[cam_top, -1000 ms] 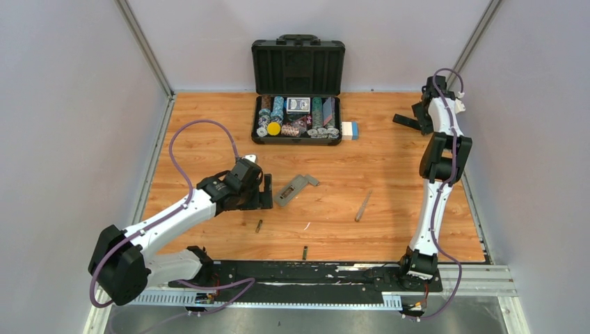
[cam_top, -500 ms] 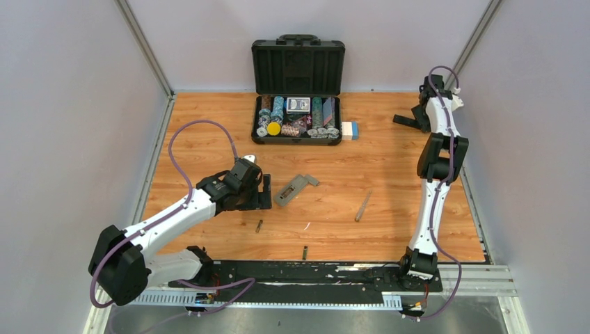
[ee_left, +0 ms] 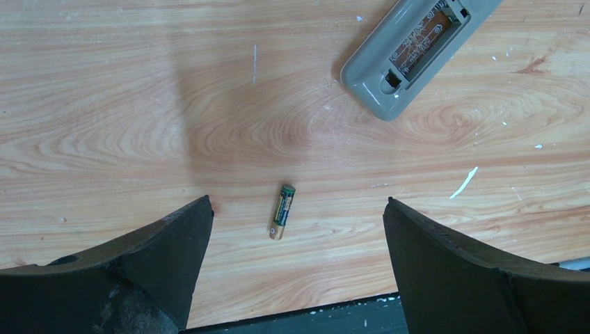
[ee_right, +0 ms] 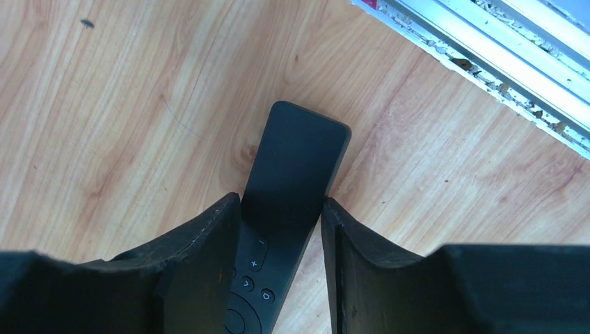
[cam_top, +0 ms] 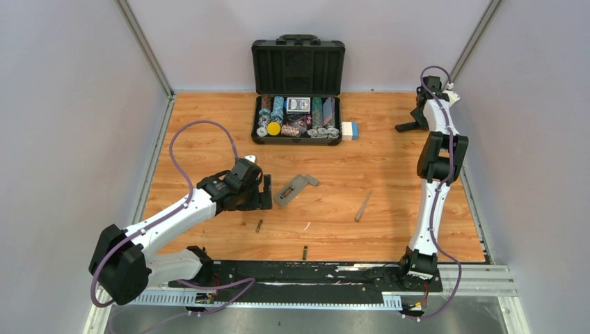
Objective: Unload the batteries from the remote control
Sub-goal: Move the remote control to the center of the board, then pick up the remote control from the center of the board, then adjust the remote control.
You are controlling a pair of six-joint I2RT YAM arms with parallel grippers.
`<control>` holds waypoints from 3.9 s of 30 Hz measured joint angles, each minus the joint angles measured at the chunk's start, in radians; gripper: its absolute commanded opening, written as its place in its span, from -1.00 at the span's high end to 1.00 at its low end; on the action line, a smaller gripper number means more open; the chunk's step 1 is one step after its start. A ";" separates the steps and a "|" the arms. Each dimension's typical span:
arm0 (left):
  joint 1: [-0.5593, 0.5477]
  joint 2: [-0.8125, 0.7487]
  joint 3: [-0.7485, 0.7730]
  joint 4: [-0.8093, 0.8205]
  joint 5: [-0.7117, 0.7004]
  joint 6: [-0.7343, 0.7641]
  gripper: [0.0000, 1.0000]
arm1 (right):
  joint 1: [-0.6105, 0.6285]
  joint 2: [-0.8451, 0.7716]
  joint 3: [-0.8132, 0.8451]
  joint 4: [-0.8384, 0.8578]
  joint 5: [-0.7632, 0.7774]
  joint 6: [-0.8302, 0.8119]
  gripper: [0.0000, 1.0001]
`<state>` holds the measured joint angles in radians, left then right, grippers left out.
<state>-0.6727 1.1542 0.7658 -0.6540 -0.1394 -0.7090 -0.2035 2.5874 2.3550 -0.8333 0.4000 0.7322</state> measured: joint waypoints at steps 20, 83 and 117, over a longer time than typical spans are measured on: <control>0.000 -0.039 -0.004 0.012 0.026 0.001 -1.00 | 0.084 -0.393 -0.638 0.157 -0.191 -0.276 0.15; -0.072 0.109 -0.058 0.675 0.571 -0.101 -0.77 | 0.648 -1.333 -1.553 0.650 -0.702 -0.029 0.57; -0.192 0.309 0.152 0.485 0.464 0.097 0.75 | 0.712 -1.328 -1.605 0.698 -0.789 0.083 0.32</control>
<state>-0.8642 1.4628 0.9176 -0.1688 0.3248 -0.6117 0.5083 1.2591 0.7502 -0.1352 -0.3893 0.8154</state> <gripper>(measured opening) 0.290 0.433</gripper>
